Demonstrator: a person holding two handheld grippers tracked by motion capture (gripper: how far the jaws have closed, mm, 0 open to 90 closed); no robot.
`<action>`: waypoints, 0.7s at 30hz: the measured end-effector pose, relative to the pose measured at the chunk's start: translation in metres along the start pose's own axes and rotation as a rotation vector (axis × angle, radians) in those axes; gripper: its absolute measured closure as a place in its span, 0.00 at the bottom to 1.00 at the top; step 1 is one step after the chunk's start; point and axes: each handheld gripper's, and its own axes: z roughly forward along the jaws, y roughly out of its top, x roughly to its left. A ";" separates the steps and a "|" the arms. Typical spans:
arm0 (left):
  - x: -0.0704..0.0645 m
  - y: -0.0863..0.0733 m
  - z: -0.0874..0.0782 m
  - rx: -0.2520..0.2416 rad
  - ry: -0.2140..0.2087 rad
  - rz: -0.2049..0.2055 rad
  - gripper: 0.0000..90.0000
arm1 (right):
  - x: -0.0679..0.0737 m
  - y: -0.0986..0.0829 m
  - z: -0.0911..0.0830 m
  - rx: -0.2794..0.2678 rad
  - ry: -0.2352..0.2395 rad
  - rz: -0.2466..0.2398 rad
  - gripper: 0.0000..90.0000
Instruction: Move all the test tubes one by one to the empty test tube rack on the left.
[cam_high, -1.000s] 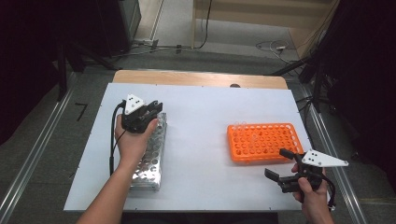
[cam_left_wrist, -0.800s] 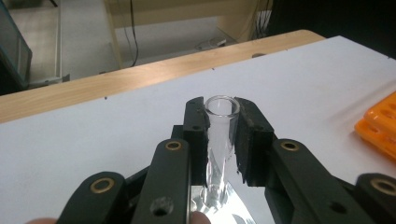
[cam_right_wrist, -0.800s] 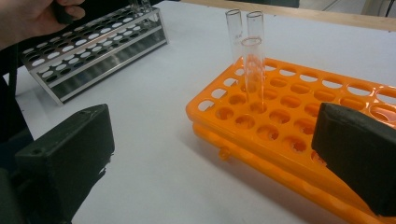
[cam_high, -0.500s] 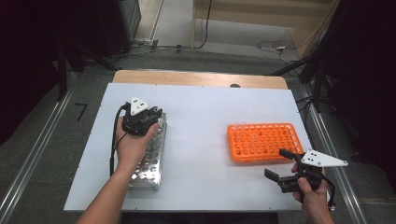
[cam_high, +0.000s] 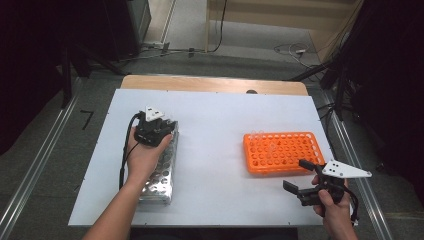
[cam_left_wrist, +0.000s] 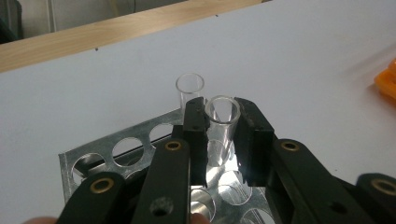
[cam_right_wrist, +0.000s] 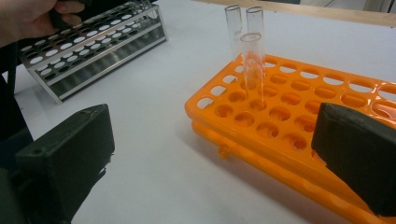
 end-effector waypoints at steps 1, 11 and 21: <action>0.000 0.000 0.000 0.004 0.000 -0.001 0.84 | 0.000 0.000 0.000 0.000 0.000 0.001 0.00; 0.004 0.000 -0.003 0.000 -0.050 -0.050 0.74 | -0.001 0.000 0.001 0.002 -0.002 0.005 0.00; 0.002 0.000 -0.020 -0.080 -0.127 -0.072 0.47 | -0.001 0.002 0.002 -0.004 -0.004 0.006 0.00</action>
